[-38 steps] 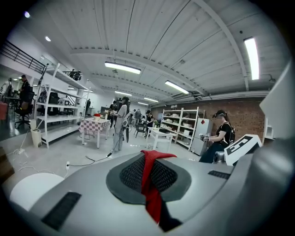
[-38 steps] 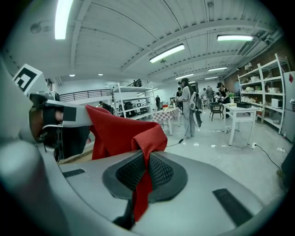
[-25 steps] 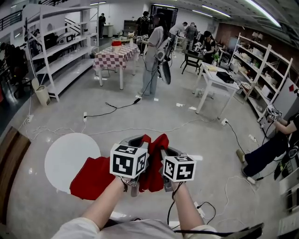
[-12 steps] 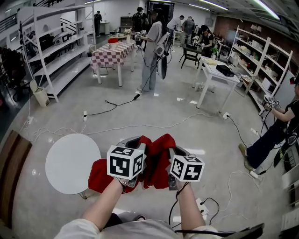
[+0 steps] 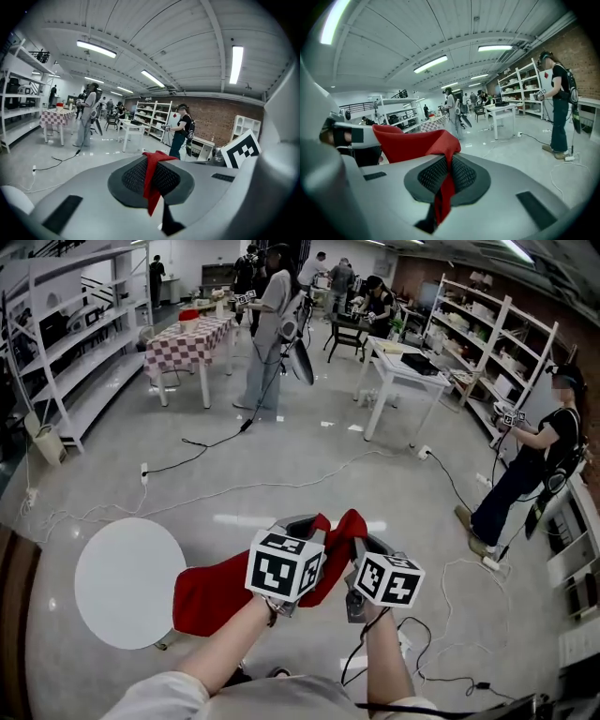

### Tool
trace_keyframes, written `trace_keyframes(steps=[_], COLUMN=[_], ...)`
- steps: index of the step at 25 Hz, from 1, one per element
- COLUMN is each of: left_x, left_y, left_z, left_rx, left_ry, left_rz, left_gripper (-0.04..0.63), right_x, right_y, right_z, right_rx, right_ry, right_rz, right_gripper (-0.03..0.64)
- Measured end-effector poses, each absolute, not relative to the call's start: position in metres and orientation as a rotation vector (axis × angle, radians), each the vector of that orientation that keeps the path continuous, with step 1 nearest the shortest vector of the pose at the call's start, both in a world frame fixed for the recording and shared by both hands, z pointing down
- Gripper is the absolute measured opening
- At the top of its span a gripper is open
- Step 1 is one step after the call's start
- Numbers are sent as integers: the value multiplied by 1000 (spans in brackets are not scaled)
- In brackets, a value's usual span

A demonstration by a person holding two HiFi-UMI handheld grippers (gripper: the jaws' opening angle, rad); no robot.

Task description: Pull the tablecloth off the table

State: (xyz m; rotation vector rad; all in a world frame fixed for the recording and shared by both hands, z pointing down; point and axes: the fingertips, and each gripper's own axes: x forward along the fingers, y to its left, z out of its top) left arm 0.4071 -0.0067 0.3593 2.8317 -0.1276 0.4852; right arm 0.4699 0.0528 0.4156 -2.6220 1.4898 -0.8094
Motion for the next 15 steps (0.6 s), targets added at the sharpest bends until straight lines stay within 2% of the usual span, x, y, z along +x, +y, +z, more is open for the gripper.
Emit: trace_keyframes(steps=[8, 15], left_x=[431, 410], left_y=[22, -16], left_z=[360, 375], left_rx=[2837, 2780], left_ry=[44, -62], left_rz=[492, 487], left_gripper=[18, 18], right_x=[490, 483], right_y=[97, 89], right_z=[407, 405], right_rx=[-2705, -2715], right_ry=[1300, 1321], right_rz=[-772, -742], right_gripper=[29, 29])
